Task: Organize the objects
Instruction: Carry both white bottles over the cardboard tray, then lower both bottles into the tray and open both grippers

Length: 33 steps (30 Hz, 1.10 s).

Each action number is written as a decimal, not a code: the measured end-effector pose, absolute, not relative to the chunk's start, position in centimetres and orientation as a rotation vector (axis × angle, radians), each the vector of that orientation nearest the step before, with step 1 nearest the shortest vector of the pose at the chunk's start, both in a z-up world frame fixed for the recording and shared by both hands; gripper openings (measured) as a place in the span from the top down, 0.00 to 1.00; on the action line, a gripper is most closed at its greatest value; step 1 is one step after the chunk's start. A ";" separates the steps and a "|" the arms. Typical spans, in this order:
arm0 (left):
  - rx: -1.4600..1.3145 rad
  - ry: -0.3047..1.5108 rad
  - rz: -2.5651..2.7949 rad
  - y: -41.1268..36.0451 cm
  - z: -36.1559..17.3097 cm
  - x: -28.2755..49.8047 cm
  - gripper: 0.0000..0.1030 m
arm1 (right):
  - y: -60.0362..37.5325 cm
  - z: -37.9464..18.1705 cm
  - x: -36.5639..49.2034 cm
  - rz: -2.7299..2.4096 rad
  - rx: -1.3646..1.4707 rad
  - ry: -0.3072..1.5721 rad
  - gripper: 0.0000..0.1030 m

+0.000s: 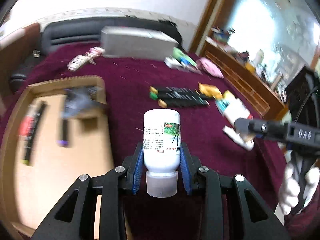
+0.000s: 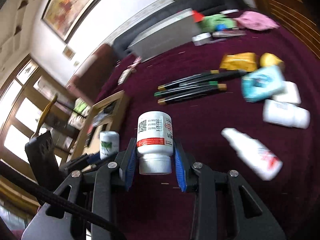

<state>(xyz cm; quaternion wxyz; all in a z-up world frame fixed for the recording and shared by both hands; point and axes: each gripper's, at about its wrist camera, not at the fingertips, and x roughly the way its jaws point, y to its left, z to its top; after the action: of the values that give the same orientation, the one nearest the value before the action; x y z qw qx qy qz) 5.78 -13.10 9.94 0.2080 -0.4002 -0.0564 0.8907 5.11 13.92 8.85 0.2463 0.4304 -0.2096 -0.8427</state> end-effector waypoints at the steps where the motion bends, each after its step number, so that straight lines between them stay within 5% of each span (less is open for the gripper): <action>1: -1.111 -0.169 2.499 -14.4 10.4 5.6 0.71 | 12.8 9.0 4.8 -2.276 1.175 -0.568 0.68; 13: -1.313 -0.293 2.645 -26.2 8.0 -3.1 0.71 | -3.3 9.3 -2.5 -2.076 1.286 -0.479 0.68; 33: -1.443 -0.320 2.574 -27.7 5.2 -8.0 0.71 | -12.1 5.8 -9.8 -2.142 1.463 -0.414 0.68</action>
<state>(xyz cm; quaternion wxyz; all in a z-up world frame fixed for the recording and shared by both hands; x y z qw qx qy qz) -7.96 -27.68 5.16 0.0867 -0.4844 -0.1074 0.8639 -9.81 -12.13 5.79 0.2545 0.5387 -0.1526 -0.7885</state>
